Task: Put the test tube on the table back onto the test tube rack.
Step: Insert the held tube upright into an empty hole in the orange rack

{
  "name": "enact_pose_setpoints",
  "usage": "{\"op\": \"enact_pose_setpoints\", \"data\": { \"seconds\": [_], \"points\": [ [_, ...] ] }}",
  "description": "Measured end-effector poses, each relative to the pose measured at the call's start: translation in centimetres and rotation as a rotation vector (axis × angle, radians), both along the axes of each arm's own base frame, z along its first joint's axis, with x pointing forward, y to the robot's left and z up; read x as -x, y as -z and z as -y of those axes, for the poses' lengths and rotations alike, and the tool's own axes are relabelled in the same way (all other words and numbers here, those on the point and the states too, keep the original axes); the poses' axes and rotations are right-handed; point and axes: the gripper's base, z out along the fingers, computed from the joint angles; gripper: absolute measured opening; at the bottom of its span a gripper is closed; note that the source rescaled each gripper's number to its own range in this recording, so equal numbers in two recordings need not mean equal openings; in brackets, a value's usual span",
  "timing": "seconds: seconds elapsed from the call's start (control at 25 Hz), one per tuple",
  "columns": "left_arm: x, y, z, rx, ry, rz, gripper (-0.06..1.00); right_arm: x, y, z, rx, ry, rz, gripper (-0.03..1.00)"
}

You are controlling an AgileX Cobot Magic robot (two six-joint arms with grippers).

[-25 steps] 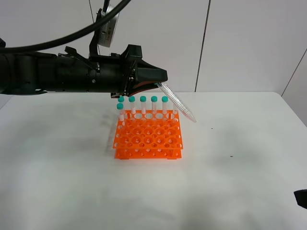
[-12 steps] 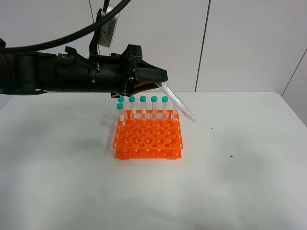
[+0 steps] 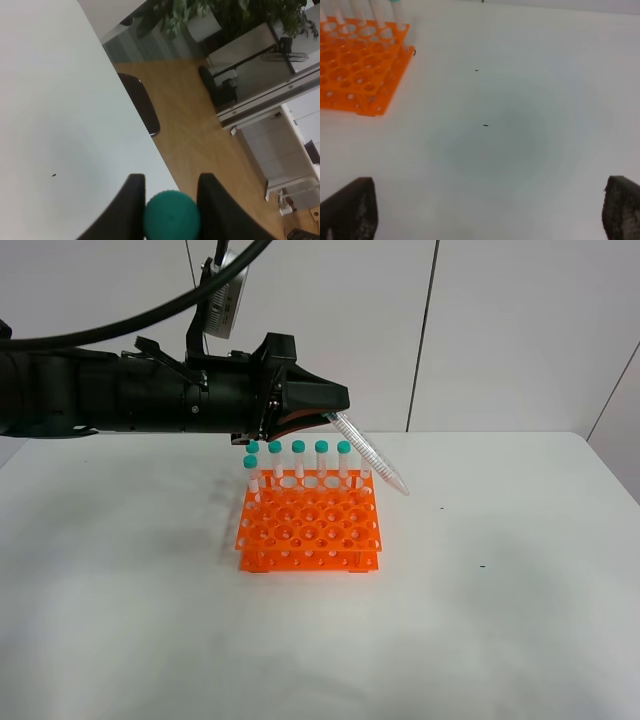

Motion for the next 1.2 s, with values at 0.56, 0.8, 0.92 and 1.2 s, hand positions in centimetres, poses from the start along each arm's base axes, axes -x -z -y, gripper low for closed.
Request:
{"op": "enact_pose_setpoints", "data": {
  "seconds": [0.56,0.8,0.92,1.2],
  "points": [
    [0.0,0.0,0.0,0.0,0.0,0.0,0.0,-0.1,0.2,0.0,0.002,0.01,-0.006,1.0],
    [0.6,-1.5,-0.3,0.016,-0.006,0.041,0.0,-0.1,0.2,0.0,0.0,0.008,-0.006,1.0],
    [1.3,-3.3,-0.9,0.027,-0.033,0.096,0.0,-0.1,0.2,0.0,-0.001,0.008,-0.006,1.0],
    [2.9,-7.3,-3.5,-0.123,-0.158,0.351,0.0,-0.1,0.2,0.0,-0.001,0.008,-0.006,1.0]
  ]
}}
